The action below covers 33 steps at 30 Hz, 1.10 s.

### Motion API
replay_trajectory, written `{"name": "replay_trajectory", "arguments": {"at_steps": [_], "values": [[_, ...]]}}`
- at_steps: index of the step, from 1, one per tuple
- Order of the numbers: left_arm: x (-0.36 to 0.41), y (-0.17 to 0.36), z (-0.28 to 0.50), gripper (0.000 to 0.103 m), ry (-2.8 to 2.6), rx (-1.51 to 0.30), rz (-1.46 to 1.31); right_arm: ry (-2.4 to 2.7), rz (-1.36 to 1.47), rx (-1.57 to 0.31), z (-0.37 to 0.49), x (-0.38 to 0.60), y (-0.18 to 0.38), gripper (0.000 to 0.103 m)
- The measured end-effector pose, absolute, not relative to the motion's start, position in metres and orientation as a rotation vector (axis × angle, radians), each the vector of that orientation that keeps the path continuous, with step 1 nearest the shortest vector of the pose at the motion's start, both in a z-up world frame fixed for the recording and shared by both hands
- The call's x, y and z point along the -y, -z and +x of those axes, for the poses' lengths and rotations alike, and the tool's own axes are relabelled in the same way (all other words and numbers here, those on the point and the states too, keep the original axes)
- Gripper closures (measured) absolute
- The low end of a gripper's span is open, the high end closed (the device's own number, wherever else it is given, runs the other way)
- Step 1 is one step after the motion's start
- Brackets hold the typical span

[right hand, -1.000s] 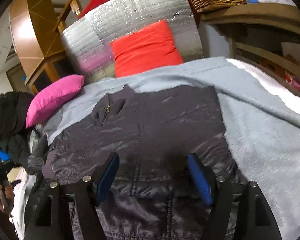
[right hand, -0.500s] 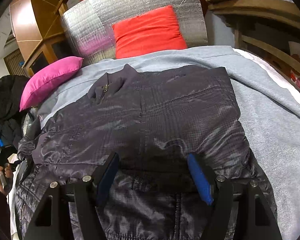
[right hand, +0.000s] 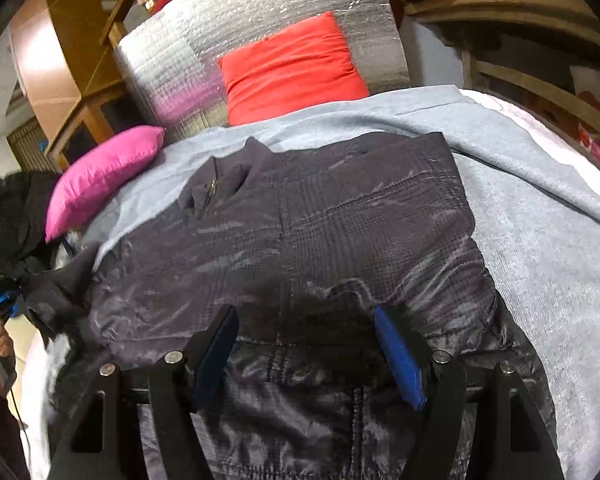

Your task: Fold large clothes

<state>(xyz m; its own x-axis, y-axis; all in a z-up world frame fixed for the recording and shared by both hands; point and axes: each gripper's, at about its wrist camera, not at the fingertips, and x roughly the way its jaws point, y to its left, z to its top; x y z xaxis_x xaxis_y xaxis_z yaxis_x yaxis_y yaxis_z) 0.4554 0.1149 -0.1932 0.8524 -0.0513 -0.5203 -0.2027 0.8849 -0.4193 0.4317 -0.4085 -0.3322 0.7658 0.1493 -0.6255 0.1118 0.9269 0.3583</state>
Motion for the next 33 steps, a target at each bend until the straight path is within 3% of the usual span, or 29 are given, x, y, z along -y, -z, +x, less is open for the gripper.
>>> {"name": "replay_trajectory", "arguments": {"at_steps": [5,8,12,15,17,21,23,27,33], "values": [[0.0,0.152,0.423,0.094,0.153,-0.483,-0.248,-0.011,0.493,-0.666,0.423,0.426,0.324,0.029],[0.077,0.158,0.41,0.094,0.297,-0.503,-0.096,0.002,0.533,-0.647,0.417,0.435,0.32,0.029],[0.159,0.209,0.415,0.088,0.417,-0.718,0.069,0.003,0.587,-0.636,0.411,0.446,0.318,0.029],[0.18,0.238,0.416,0.075,0.44,-0.884,0.128,0.003,0.624,-0.652,0.411,0.456,0.32,0.029],[0.18,0.245,0.406,0.045,0.449,-0.936,0.154,0.001,0.656,-0.663,0.411,0.461,0.323,0.029],[0.145,0.219,0.377,0.039,0.436,-0.876,0.077,-0.014,0.676,-0.668,0.412,0.462,0.322,0.029],[0.115,0.205,0.373,0.025,0.405,-0.835,-0.008,-0.018,0.644,-0.67,0.411,0.457,0.32,0.029],[0.049,0.198,0.384,0.022,0.176,-0.821,-0.16,-0.068,0.51,-0.676,0.409,0.429,0.311,0.029],[-0.02,0.243,0.411,0.024,-0.076,-0.969,-0.294,-0.189,0.224,-0.672,0.405,0.352,0.285,0.028]]}}
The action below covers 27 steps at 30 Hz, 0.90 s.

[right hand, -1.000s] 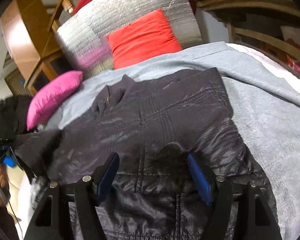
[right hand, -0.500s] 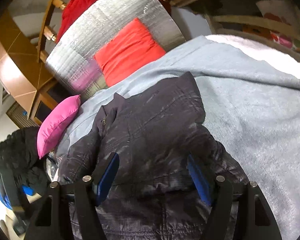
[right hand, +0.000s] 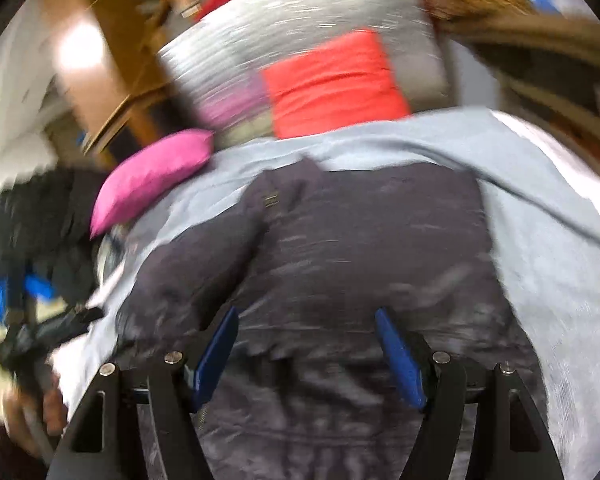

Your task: Fold large clothes

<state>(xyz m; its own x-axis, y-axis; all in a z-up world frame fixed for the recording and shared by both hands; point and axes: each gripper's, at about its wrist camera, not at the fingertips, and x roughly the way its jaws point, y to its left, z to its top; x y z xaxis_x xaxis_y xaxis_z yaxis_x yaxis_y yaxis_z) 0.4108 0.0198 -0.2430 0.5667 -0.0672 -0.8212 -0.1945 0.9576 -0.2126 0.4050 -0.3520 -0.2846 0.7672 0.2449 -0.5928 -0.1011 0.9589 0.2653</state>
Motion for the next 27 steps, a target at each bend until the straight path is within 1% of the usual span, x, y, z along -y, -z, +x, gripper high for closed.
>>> {"name": "replay_trajectory", "arguments": {"at_steps": [2,5,7,9,12,16,19,21,22,25,27], "values": [[-0.023,0.252,0.421,0.024,-0.077,-0.993,-0.325,-0.223,0.141,-0.678,0.411,0.324,0.278,0.025],[-0.022,0.265,0.43,0.024,-0.096,-1.06,-0.299,-0.254,-0.009,-0.707,0.427,0.281,0.27,0.025],[-0.024,0.276,0.433,0.024,-0.069,-1.116,-0.359,-0.268,-0.144,-0.742,0.441,0.25,0.268,0.025],[-0.028,0.283,0.432,0.024,-0.048,-1.16,-0.421,-0.267,-0.27,-0.769,0.455,0.225,0.272,0.025],[-0.029,0.28,0.433,0.024,-0.036,-1.157,-0.419,-0.239,-0.409,-0.811,0.478,0.199,0.284,0.025],[-0.033,0.29,0.444,0.024,-0.035,-1.16,-0.403,-0.194,-0.493,-0.839,0.509,0.176,0.296,0.025],[-0.027,0.291,0.447,0.024,-0.035,-1.159,-0.375,-0.164,-0.473,-0.852,0.525,0.171,0.302,0.026],[-0.025,0.292,0.449,0.024,-0.031,-1.158,-0.366,-0.143,-0.405,-0.863,0.529,0.179,0.301,0.05],[-0.025,0.292,0.45,0.024,-0.031,-1.158,-0.364,-0.131,-0.369,-0.869,0.531,0.185,0.3,0.066],[-0.024,0.293,0.451,0.024,-0.033,-1.158,-0.36,-0.121,-0.193,-0.837,0.53,0.213,0.289,0.071],[-0.023,0.292,0.45,0.024,-0.037,-1.155,-0.353,-0.105,-0.044,-0.814,0.525,0.242,0.28,0.071]]}}
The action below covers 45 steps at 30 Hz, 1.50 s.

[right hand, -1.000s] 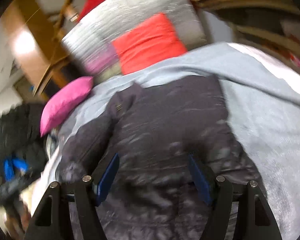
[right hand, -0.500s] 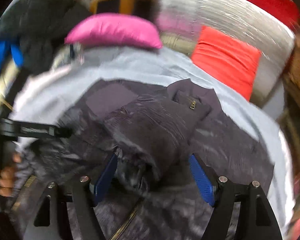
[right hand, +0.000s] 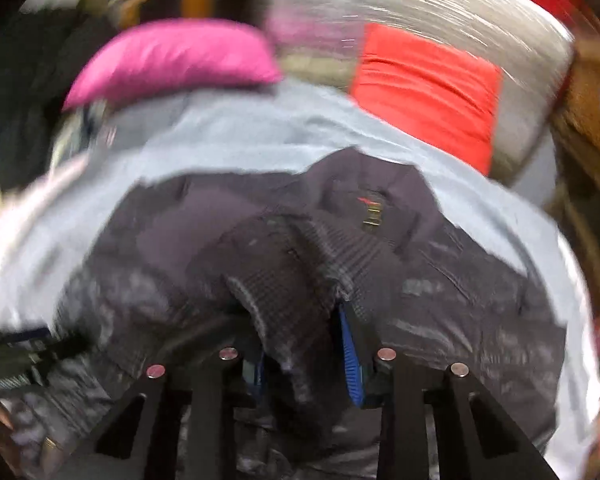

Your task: Fold large clothes

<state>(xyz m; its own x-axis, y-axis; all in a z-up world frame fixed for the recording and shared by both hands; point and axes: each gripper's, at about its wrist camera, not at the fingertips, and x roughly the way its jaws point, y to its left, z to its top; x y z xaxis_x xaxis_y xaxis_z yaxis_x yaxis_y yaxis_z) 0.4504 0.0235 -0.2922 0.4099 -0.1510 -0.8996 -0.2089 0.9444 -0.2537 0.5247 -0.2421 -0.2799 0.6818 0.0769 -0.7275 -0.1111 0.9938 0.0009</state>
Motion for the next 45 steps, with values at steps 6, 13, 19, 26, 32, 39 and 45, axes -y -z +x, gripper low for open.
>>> {"name": "replay_trajectory", "arguments": {"at_steps": [6,13,19,26,32,39,45], "values": [[-0.021,0.292,0.446,0.024,-0.046,-1.146,-0.325,-0.097,0.61,-0.762,0.485,0.382,0.289,0.071],[-0.014,0.293,0.446,0.024,-0.076,-1.152,-0.274,-0.188,1.052,-0.846,0.435,0.452,0.363,0.04],[-0.015,0.29,0.445,0.024,-0.101,-1.136,-0.253,-0.183,1.029,-0.702,0.406,0.471,0.33,0.028],[-0.011,0.287,0.449,0.024,-0.112,-1.126,-0.248,-0.218,0.829,-0.659,0.405,0.443,0.288,0.024],[-0.015,0.283,0.447,0.024,-0.104,-1.112,-0.247,0.001,0.736,-0.786,0.439,0.446,0.309,0.024],[-0.029,0.274,0.444,0.024,-0.088,-1.078,-0.287,0.071,0.762,-0.611,0.424,0.481,0.298,0.025],[-0.034,0.244,0.441,0.023,-0.065,-0.919,-0.317,0.146,0.741,-0.675,0.455,0.505,0.299,0.024]]}}
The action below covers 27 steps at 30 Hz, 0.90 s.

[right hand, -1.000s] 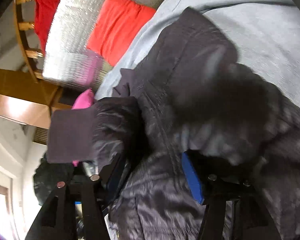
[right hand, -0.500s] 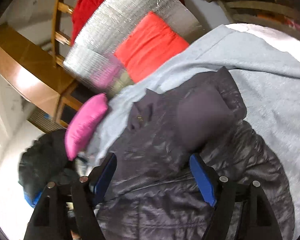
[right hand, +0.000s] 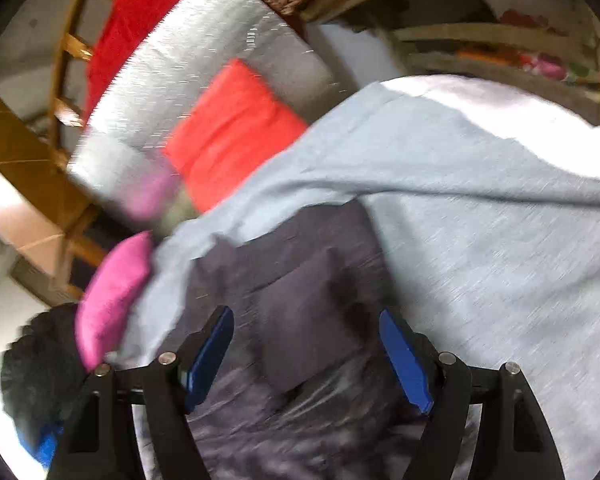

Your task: Fold large clothes

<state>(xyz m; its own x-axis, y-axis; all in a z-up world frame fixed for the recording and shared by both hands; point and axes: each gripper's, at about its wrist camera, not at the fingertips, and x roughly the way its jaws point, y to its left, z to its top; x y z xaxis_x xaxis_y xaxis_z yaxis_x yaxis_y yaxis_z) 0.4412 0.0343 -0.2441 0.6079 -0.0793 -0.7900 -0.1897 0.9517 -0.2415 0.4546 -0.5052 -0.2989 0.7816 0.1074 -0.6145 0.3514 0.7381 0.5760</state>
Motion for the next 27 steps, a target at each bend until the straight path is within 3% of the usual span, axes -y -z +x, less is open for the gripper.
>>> {"name": "replay_trajectory", "arguments": {"at_steps": [5,9,10,12,13,14,16,18,20,25,27], "values": [[-0.029,0.28,0.464,0.02,0.015,-1.065,-0.383,0.057,0.857,-0.873,0.494,0.511,0.34,0.024],[-0.021,0.288,0.468,0.021,0.044,-1.087,-0.414,0.025,0.766,-0.835,0.496,0.49,0.343,0.023],[-0.02,0.286,0.468,0.026,0.048,-1.077,-0.417,0.034,0.706,-0.832,0.496,0.482,0.34,0.025],[-0.017,0.281,0.466,0.033,0.032,-1.049,-0.393,0.073,0.59,-0.83,0.494,0.471,0.333,0.039],[-0.016,0.279,0.465,0.035,0.024,-1.042,-0.382,0.1,0.535,-0.821,0.491,0.465,0.33,0.057],[-0.016,0.28,0.464,0.035,0.021,-1.04,-0.381,0.111,0.502,-0.808,0.488,0.465,0.327,0.066],[-0.016,0.281,0.464,0.035,0.021,-1.04,-0.384,0.122,0.46,-0.772,0.48,0.462,0.324,0.069],[-0.012,0.286,0.467,0.035,0.014,-1.059,-0.357,0.15,0.429,-0.796,0.479,0.462,0.332,0.069],[-0.01,0.299,0.474,0.025,0.006,-1.122,-0.339,0.165,0.433,-0.823,0.483,0.462,0.344,0.069],[-0.013,0.287,0.468,0.027,-0.002,-1.087,-0.343,0.116,0.542,-0.802,0.469,0.471,0.329,0.066],[-0.013,0.28,0.46,0.027,-0.018,-1.064,-0.317,0.088,0.591,-0.796,0.462,0.478,0.325,0.052]]}}
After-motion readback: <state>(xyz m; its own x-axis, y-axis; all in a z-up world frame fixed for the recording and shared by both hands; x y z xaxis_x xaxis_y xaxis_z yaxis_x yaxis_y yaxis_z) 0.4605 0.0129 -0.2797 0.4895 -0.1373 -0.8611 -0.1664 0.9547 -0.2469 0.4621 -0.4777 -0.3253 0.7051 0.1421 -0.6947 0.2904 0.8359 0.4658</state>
